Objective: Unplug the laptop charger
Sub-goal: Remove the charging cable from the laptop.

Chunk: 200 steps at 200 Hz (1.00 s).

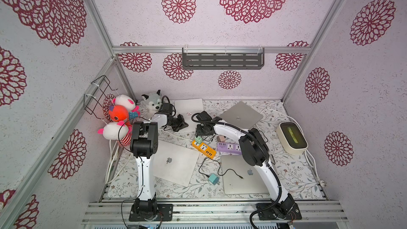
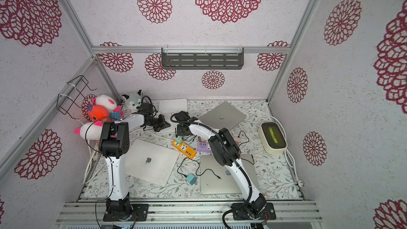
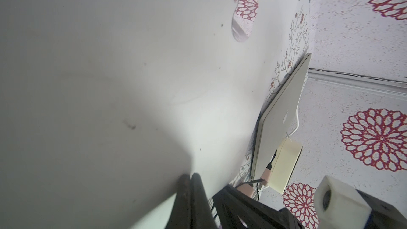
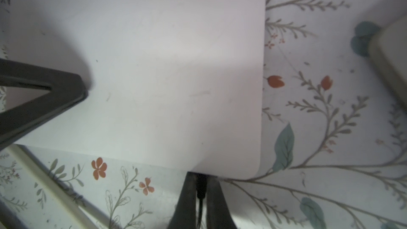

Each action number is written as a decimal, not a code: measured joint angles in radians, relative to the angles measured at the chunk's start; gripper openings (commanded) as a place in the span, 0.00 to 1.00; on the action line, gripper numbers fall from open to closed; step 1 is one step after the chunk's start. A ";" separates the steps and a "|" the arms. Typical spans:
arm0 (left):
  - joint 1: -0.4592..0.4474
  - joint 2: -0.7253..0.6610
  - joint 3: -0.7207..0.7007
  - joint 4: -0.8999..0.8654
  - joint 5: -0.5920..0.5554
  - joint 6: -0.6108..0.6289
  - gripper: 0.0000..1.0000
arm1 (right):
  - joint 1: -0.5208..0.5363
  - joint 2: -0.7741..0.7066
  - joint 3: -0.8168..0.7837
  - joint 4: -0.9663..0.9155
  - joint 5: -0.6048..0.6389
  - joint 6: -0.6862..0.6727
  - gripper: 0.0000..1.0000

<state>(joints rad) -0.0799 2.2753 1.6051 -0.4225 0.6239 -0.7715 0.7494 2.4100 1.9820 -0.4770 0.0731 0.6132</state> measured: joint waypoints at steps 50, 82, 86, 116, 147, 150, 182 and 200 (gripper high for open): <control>0.000 -0.009 -0.018 0.018 0.000 0.001 0.01 | -0.005 -0.005 -0.003 0.001 -0.016 0.002 0.09; 0.000 -0.012 -0.025 0.021 0.000 0.001 0.01 | -0.004 -0.009 -0.018 0.015 -0.016 -0.006 0.08; 0.000 -0.013 -0.026 0.023 0.000 0.001 0.01 | -0.003 -0.009 -0.017 0.014 -0.013 -0.011 0.08; 0.000 -0.027 -0.055 0.042 -0.001 -0.001 0.00 | 0.000 -0.010 -0.018 0.010 -0.001 -0.018 0.08; 0.000 -0.034 -0.069 0.057 -0.001 -0.004 0.00 | -0.006 -0.028 -0.059 0.052 -0.029 -0.013 0.08; 0.000 -0.035 -0.071 0.059 -0.001 -0.004 0.00 | -0.006 -0.028 -0.058 0.052 -0.028 -0.014 0.08; 0.000 -0.037 -0.075 0.064 -0.001 -0.004 0.00 | -0.003 -0.028 -0.058 0.050 -0.014 -0.019 0.08; 0.000 -0.037 -0.075 0.064 -0.001 -0.004 0.00 | -0.002 -0.029 -0.059 0.051 -0.016 -0.019 0.07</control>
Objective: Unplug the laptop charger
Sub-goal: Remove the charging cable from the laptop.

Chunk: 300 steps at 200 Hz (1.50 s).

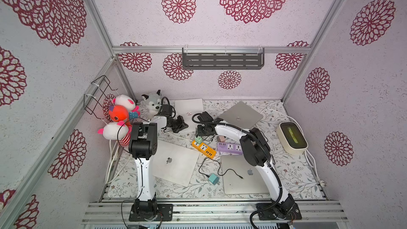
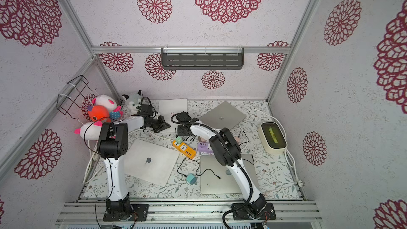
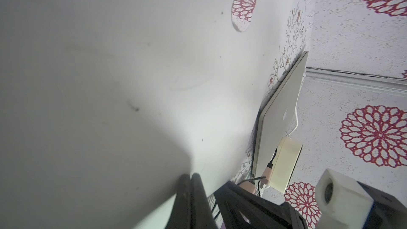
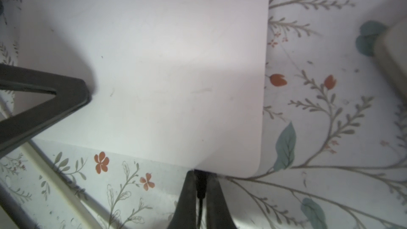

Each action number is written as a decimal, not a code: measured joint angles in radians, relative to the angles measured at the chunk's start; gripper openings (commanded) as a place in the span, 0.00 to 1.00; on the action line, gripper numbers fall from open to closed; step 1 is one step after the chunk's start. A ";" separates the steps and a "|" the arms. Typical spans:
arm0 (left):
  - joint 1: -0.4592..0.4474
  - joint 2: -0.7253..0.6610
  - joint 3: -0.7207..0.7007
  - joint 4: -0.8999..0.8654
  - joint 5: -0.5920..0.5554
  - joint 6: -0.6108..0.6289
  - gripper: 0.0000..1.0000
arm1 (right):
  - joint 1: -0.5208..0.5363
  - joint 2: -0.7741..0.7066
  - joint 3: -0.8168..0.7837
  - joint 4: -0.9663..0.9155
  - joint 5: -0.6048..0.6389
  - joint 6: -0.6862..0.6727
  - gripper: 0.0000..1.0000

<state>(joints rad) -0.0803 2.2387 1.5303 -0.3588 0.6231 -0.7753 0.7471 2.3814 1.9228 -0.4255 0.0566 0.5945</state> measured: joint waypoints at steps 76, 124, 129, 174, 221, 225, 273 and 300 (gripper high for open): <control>0.000 0.000 0.000 0.000 0.000 0.000 0.00 | -0.001 -0.013 -0.023 0.010 0.008 0.000 0.07; 0.000 0.000 0.000 0.000 0.000 0.000 0.00 | -0.009 -0.048 -0.084 0.027 -0.039 0.009 0.06; 0.000 0.000 0.000 0.000 0.000 0.000 0.00 | -0.010 -0.050 -0.087 0.030 -0.042 0.009 0.06; 0.000 0.000 0.000 -0.001 0.000 0.000 0.00 | -0.010 -0.054 -0.088 0.021 -0.034 0.008 0.07; 0.000 -0.003 0.000 -0.003 -0.002 0.001 0.00 | -0.010 -0.067 -0.097 -0.010 -0.023 0.000 0.07; 0.000 -0.003 -0.002 -0.003 -0.003 0.001 0.00 | -0.010 -0.069 -0.097 -0.014 -0.021 0.000 0.08; 0.000 -0.010 -0.006 -0.010 -0.004 0.001 0.00 | -0.010 -0.101 -0.117 -0.047 0.001 -0.003 0.15; -0.002 -0.023 -0.010 -0.037 -0.013 0.001 0.00 | -0.010 -0.119 -0.117 -0.057 0.010 -0.011 0.30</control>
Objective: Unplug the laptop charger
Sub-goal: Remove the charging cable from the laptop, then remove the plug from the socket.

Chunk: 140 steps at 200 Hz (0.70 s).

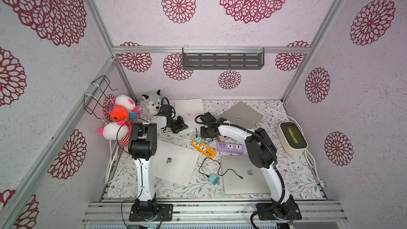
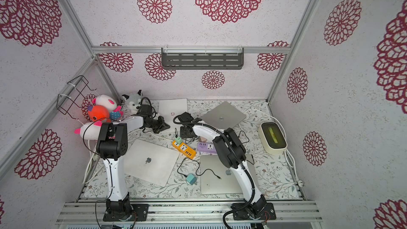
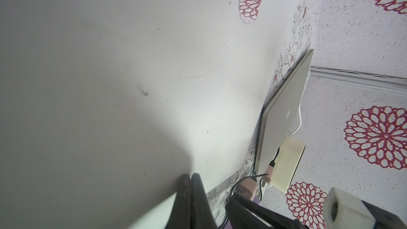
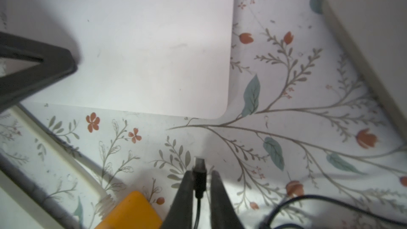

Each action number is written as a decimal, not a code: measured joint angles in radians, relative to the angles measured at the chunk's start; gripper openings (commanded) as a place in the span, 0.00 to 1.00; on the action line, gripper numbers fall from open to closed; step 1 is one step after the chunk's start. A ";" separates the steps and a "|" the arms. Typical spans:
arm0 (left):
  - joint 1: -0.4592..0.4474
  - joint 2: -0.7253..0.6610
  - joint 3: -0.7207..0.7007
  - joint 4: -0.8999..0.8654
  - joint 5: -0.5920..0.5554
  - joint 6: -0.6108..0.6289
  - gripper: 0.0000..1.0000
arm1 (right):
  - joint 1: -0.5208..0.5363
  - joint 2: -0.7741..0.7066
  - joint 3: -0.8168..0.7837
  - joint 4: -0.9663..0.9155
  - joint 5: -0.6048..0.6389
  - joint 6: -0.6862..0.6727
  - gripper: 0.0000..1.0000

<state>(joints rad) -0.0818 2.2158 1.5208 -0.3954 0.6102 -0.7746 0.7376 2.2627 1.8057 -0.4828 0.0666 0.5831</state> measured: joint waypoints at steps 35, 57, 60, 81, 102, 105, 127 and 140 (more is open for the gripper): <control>-0.006 -0.026 -0.014 -0.038 -0.028 0.000 0.01 | 0.000 -0.039 -0.026 -0.013 0.025 -0.009 0.37; -0.009 -0.058 -0.040 -0.066 -0.047 0.000 0.01 | 0.000 -0.098 -0.072 -0.015 0.043 -0.013 0.39; -0.010 -0.062 -0.043 -0.067 -0.049 0.000 0.01 | 0.000 -0.106 -0.079 -0.015 0.045 -0.014 0.39; -0.013 -0.099 -0.068 -0.081 -0.063 0.000 0.01 | 0.000 -0.172 -0.117 -0.013 0.062 -0.015 0.41; -0.018 -0.148 -0.098 -0.089 -0.075 0.000 0.01 | 0.000 -0.234 -0.155 0.002 0.072 -0.018 0.42; -0.019 -0.156 -0.101 -0.091 -0.077 0.000 0.02 | 0.000 -0.245 -0.163 0.005 0.074 -0.019 0.42; -0.030 -0.203 -0.132 -0.092 -0.086 0.000 0.02 | 0.000 -0.306 -0.223 0.036 0.077 -0.038 0.43; -0.037 -0.232 -0.157 -0.089 -0.093 0.000 0.02 | 0.000 -0.339 -0.264 0.060 0.076 -0.053 0.43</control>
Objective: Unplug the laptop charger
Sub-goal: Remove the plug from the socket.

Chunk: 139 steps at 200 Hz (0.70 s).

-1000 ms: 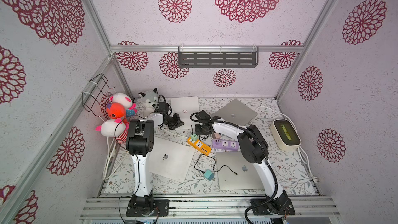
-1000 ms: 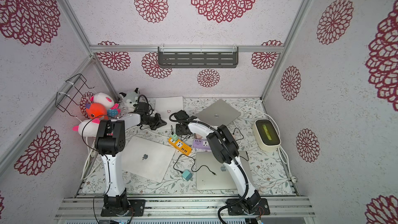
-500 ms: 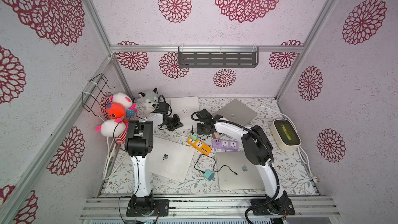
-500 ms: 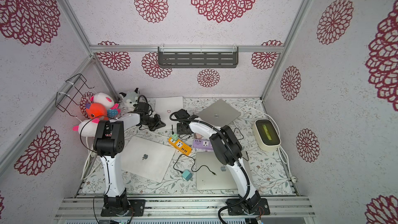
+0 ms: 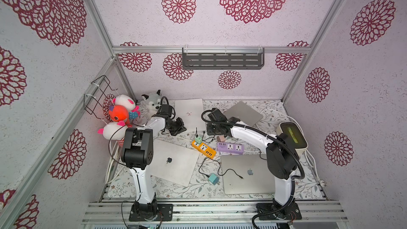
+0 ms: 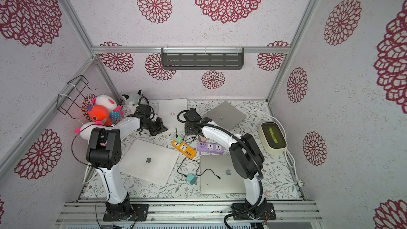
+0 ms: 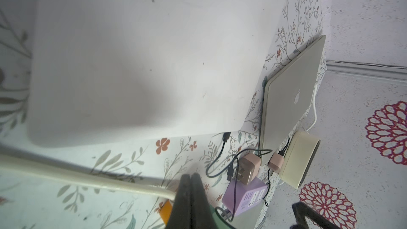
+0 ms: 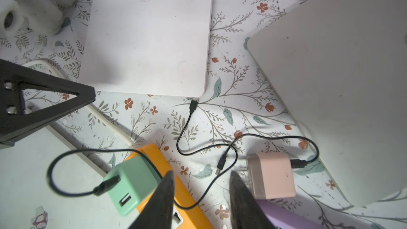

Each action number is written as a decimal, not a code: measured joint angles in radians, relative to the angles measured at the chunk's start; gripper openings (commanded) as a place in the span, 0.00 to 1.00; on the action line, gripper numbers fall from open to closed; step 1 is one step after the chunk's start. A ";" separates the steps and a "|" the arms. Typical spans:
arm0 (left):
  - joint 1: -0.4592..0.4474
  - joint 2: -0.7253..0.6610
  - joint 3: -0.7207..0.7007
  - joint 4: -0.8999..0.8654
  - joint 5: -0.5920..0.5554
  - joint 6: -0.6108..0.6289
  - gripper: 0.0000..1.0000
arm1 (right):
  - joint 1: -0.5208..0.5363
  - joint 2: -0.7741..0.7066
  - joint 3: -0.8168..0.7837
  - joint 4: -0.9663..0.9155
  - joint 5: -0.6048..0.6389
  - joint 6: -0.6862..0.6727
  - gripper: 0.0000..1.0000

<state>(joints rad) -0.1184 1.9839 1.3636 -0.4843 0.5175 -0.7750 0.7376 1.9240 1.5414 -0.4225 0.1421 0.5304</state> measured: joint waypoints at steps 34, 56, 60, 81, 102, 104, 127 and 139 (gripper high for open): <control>-0.017 -0.080 -0.075 0.008 -0.010 -0.002 0.03 | 0.005 -0.091 -0.127 0.073 -0.008 -0.056 0.45; -0.028 -0.121 -0.126 0.019 -0.011 -0.008 0.03 | 0.010 -0.157 -0.213 0.136 -0.029 -0.102 0.45; -0.032 -0.127 -0.136 0.024 -0.011 -0.010 0.03 | 0.011 -0.169 -0.228 0.152 -0.037 -0.114 0.45; -0.051 -0.150 -0.185 0.046 -0.011 -0.021 0.03 | 0.021 -0.211 -0.292 0.226 -0.068 -0.169 0.45; -0.074 -0.167 -0.240 0.079 -0.011 -0.036 0.03 | 0.043 -0.224 -0.333 0.292 -0.094 -0.224 0.45; -0.076 -0.168 -0.246 0.082 -0.011 -0.039 0.02 | 0.046 -0.224 -0.336 0.298 -0.096 -0.228 0.45; -0.097 -0.182 -0.297 0.116 -0.010 -0.058 0.02 | 0.082 -0.224 -0.363 0.346 -0.117 -0.277 0.45; -0.103 -0.189 -0.315 0.128 -0.010 -0.065 0.02 | 0.094 -0.224 -0.370 0.364 -0.123 -0.288 0.45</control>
<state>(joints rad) -0.2218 1.7947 1.0489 -0.3565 0.5072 -0.8402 0.8318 1.7000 1.1717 -0.0589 0.0193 0.2428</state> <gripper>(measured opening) 0.041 0.450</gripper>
